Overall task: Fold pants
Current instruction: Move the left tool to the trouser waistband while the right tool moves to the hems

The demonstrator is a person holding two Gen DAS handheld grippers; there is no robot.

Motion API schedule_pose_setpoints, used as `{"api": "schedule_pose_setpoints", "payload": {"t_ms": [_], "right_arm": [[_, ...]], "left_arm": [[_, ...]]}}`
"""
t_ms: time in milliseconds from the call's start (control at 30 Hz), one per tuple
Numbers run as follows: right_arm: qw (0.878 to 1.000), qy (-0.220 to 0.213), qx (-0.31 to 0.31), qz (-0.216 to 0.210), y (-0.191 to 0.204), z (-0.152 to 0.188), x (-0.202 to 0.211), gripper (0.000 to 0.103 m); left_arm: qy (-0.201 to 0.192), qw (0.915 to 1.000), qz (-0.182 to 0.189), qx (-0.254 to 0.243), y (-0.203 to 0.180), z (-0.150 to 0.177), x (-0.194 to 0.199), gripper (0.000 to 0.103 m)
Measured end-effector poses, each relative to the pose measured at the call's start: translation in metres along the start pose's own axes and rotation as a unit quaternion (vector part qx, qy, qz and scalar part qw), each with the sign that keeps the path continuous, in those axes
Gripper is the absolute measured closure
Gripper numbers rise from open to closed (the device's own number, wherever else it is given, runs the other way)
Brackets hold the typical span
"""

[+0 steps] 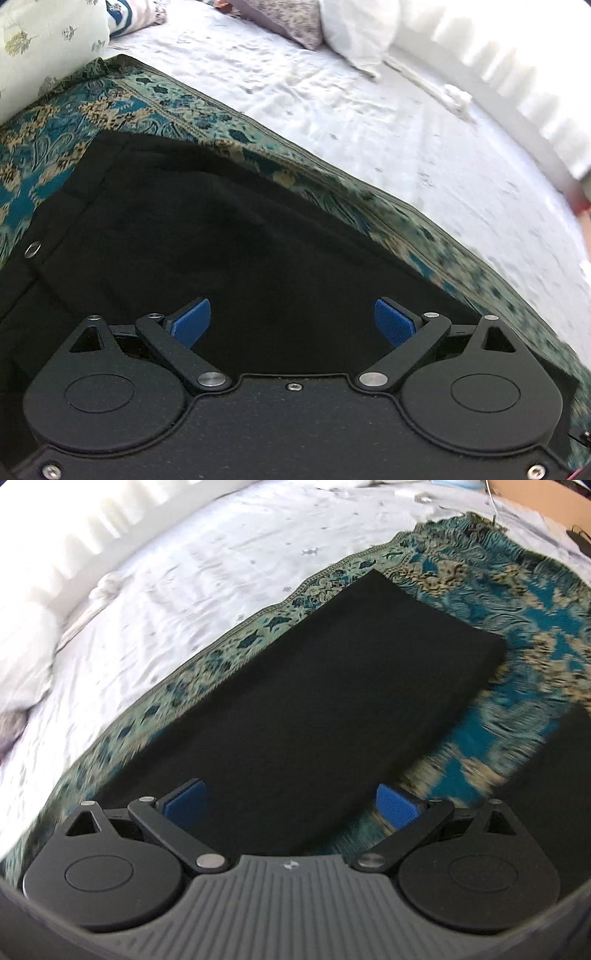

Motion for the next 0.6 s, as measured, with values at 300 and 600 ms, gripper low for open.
{"api": "schedule_pose_setpoints", "payload": {"t_ms": [300, 600], "right_arm": [[0.998, -0.019, 0.007, 0.055, 0.04, -0.048, -0.084, 0.0], [0.99, -0.013, -0.007, 0.14, 0.066, -0.075, -0.14, 0.0]], "left_arm": [[0.04, 0.9918, -0.06, 0.105, -0.025, -0.029, -0.095, 0.003], [-0.045, 0.9689, -0.183, 0.16, -0.054, -0.023, -0.123, 0.0]]}}
Point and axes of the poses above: each gripper's, at about its wrist camera, not at the fingertips, and x roughly against the way its jaws point, y to its left, z to its underside, the point moved 2 cm from there along -x, roughly the way its jaws point, and after that the axes turned 15 degrees about x, right-handed, at the moved point
